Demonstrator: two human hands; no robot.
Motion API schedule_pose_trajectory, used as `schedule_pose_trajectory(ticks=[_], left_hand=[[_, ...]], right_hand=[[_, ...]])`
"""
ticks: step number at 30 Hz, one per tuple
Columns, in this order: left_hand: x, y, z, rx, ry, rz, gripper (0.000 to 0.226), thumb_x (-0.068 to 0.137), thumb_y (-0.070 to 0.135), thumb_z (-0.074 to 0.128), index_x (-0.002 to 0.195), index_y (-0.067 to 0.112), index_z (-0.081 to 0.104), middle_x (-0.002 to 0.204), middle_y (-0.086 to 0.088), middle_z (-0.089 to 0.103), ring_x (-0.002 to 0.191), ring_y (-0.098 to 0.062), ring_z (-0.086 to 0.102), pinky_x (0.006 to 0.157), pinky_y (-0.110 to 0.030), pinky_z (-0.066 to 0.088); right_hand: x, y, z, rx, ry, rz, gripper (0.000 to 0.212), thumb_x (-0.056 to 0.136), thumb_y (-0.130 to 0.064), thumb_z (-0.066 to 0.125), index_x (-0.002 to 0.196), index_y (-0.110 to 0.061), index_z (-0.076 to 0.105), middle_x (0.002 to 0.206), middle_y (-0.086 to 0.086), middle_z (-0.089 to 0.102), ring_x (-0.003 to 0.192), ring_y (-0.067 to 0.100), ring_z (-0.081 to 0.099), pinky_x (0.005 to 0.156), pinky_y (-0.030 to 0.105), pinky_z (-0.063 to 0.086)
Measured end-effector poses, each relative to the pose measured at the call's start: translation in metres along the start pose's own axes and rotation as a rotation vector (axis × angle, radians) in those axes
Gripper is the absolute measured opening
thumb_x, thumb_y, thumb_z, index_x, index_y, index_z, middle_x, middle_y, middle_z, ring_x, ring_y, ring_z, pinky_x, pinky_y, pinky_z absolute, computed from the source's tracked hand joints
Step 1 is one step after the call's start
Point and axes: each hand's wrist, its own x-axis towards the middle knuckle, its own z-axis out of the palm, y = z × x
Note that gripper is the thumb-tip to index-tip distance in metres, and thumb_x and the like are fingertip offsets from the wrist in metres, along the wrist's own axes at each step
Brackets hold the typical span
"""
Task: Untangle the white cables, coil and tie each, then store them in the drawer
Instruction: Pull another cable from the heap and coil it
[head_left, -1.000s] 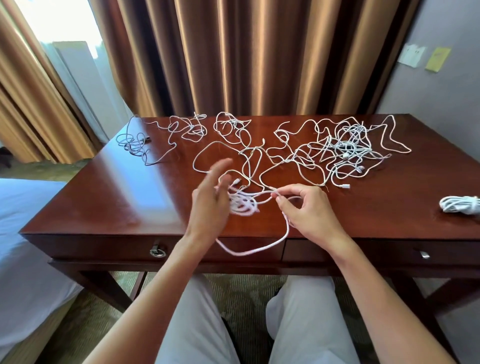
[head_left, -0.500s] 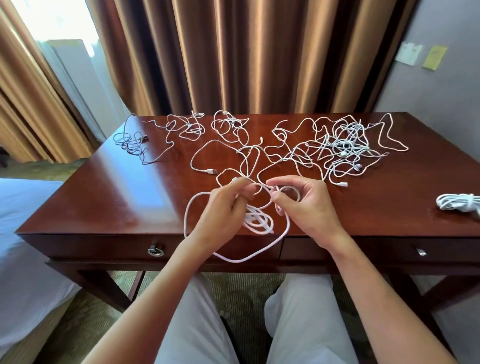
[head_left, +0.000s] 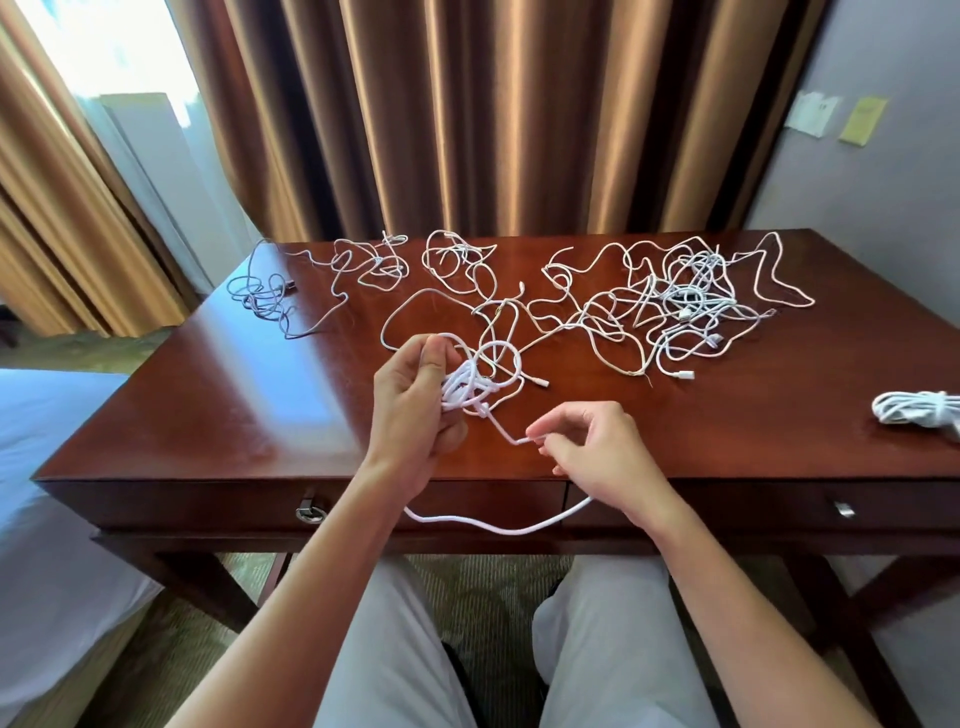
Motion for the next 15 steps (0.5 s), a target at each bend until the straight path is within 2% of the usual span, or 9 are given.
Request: schedule_pose_trajectory(ticks=[2,4,8,10,13,15], left_hand=[[-0.001,0.002,0.003,-0.048,-0.052,-0.032,0.027,0.109,0.02,0.035,0.09,0.006,0.049,0.048,0.004,0.048,0.032,-0.002,0.022,0.038,-0.011,0.015],[-0.001,0.004,0.004,-0.145,-0.07,-0.064,0.027,0.11,0.016,0.032,0.092,0.007,0.051,0.042,0.008,0.041,0.03,-0.001,0.018,0.039,-0.011,0.012],[0.002,0.004,-0.001,-0.28,-0.05,-0.082,0.033,0.108,0.007,0.03,0.093,0.012,0.059,0.042,0.005,0.023,0.028,-0.003,0.013,0.039,-0.01,0.012],[0.003,0.003,-0.006,-0.293,-0.043,-0.083,0.035,0.108,0.005,0.028,0.098,0.013,0.061,0.042,0.004,0.023,0.028,-0.004,0.013,0.039,-0.013,0.009],[0.002,0.002,-0.01,-0.266,-0.077,-0.103,0.034,0.109,0.007,0.028,0.103,0.013,0.061,0.042,0.005,0.03,0.027,-0.003,0.016,0.038,-0.013,0.009],[0.0,0.0,-0.007,-0.218,-0.137,-0.139,0.029,0.11,0.016,0.032,0.105,0.011,0.06,0.041,0.006,0.033,0.028,-0.002,0.017,0.037,-0.011,0.011]], right_hand=[[-0.001,-0.004,0.002,-0.177,-0.061,-0.055,0.019,0.084,-0.014,0.067,0.081,-0.03,0.077,0.077,-0.012,0.074,0.074,0.003,0.069,0.07,0.021,0.056],[-0.002,-0.01,0.003,-0.24,-0.148,-0.113,0.015,0.085,-0.02,0.07,0.081,-0.033,0.077,0.078,-0.014,0.071,0.074,-0.002,0.065,0.071,0.019,0.052],[-0.008,-0.016,0.005,-0.146,-0.363,-0.113,0.013,0.09,-0.018,0.072,0.085,-0.03,0.076,0.074,-0.008,0.075,0.067,0.004,0.07,0.066,0.025,0.058],[-0.009,-0.014,0.004,-0.128,-0.337,-0.117,0.013,0.089,-0.016,0.071,0.085,-0.027,0.077,0.073,-0.008,0.074,0.066,0.004,0.069,0.067,0.027,0.059],[-0.008,-0.011,0.0,-0.115,-0.234,-0.117,0.018,0.088,-0.013,0.067,0.079,-0.027,0.075,0.067,-0.017,0.069,0.062,-0.001,0.061,0.066,0.024,0.053],[-0.005,-0.015,0.002,-0.061,-0.212,-0.166,0.019,0.09,-0.013,0.065,0.092,-0.028,0.076,0.078,-0.018,0.072,0.073,0.0,0.066,0.075,0.023,0.052]])
